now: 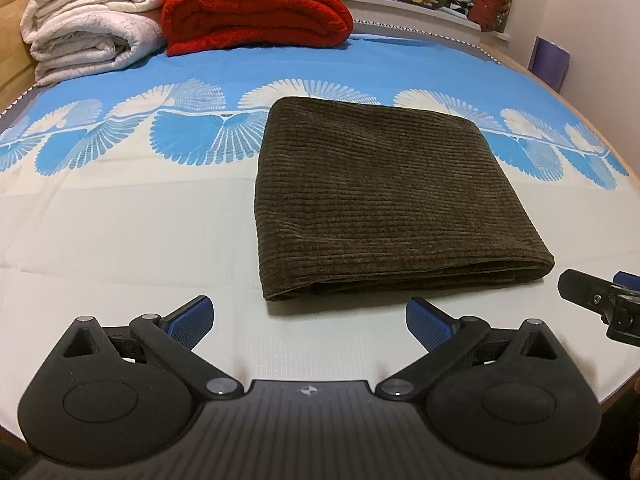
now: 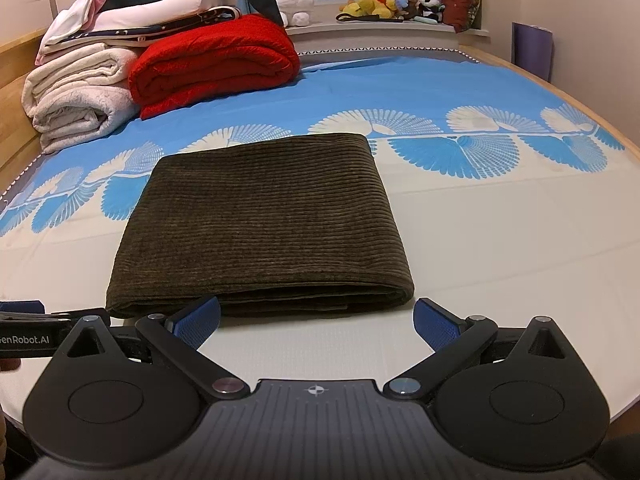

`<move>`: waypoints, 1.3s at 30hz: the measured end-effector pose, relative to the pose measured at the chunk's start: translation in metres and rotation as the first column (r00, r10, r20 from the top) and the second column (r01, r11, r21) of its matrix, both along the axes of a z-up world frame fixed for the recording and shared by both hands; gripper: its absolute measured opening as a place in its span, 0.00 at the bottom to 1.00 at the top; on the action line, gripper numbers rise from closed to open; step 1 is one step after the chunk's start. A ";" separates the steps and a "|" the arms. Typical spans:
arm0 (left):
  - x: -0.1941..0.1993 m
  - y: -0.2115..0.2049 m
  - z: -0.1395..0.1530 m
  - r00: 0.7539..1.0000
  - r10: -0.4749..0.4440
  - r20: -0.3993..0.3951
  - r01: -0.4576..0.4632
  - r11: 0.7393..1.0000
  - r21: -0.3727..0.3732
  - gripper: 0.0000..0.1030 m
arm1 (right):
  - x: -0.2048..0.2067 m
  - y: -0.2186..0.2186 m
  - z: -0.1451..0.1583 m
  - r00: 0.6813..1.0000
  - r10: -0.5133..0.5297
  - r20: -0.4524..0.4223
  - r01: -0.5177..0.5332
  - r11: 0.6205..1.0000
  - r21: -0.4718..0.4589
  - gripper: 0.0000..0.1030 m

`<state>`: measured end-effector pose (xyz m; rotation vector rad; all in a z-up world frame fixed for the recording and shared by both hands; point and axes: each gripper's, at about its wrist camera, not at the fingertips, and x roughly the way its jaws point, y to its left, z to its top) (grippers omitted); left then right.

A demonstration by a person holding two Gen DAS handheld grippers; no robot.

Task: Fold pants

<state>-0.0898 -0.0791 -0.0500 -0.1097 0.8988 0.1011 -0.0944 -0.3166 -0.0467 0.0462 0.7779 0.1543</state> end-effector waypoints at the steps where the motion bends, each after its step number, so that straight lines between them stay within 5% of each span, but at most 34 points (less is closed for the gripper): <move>1: 0.000 0.000 0.000 1.000 0.000 0.001 0.000 1.000 0.002 1.00 | 0.000 0.000 0.000 1.000 0.000 0.000 0.000 1.000 0.001 0.99; 39: -0.001 -0.004 -0.001 0.999 -0.050 0.015 0.049 0.999 0.021 1.00 | 0.000 0.001 0.000 1.000 -0.002 -0.005 0.002 1.000 0.006 0.99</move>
